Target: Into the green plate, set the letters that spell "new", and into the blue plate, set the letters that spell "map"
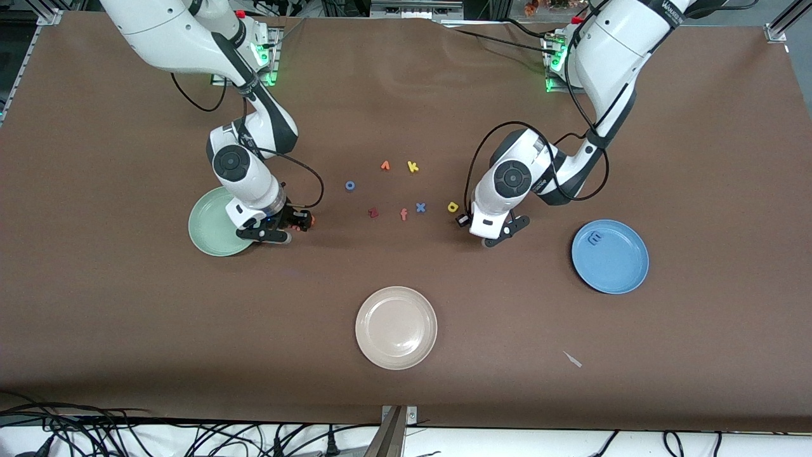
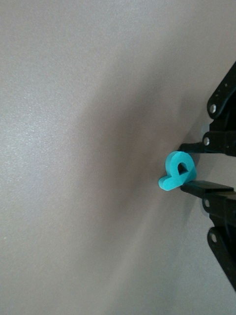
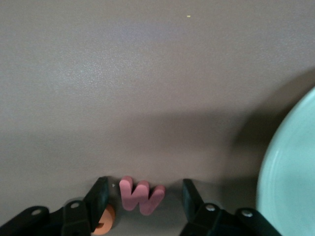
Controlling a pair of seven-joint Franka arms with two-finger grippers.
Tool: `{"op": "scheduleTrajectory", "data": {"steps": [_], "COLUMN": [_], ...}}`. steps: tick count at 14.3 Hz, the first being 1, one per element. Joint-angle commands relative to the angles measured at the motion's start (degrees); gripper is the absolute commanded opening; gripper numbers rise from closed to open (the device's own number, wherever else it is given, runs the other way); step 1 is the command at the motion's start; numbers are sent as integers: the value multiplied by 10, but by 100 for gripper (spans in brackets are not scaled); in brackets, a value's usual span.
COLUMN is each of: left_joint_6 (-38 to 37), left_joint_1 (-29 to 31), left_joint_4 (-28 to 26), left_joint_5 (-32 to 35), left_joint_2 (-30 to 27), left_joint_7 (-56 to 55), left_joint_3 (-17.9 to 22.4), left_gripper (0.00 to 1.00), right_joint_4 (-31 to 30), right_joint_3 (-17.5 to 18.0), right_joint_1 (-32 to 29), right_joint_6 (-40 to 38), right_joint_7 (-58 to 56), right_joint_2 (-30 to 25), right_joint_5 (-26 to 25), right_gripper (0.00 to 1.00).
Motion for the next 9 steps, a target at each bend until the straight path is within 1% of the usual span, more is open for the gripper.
{"op": "scheduleTrajectory", "data": {"steps": [1,2,3,4,5,6,7,8,9], "left_joint_6": [-8,-11,-25,-55,-86,-114,-129,-136,-145], "left_joint_1": [3,3,5,7,14,27,39,44,48], "left_joint_4": [-14,-13,-12,-5,6,11,11,11,11], "left_joint_5": [21,21,22,34,69,99,115,121,121], "left_joint_2": [-15,-23,-32,-40,-47,-53,-60,-69,-77], "left_joint_7": [-8,-6,-5,-4,-3,-1,6,44,97], "left_joint_3": [3,3,5,6,5,3,0,0,5], "left_gripper": [20,20,20,20,20,20,20,20,20], "right_joint_4": [7,5,3,3,2,2,2,2,3], "right_joint_3": [2,2,3,2,2,2,2,1,-10], "right_joint_1": [-1,-1,-1,-1,-1,-1,-1,-2,-3], "right_joint_6": [8,8,8,8,7,2,-3,-23,-67], "right_joint_7": [0,0,0,0,0,-2,-8,-31,-59], "right_joint_2": [9,9,9,8,7,2,-7,-27,-55], "right_joint_5": [-7,-8,-8,-8,-8,-9,-9,-9,-9], "right_gripper": [56,46,34,23,19,19,19,19,19]}}
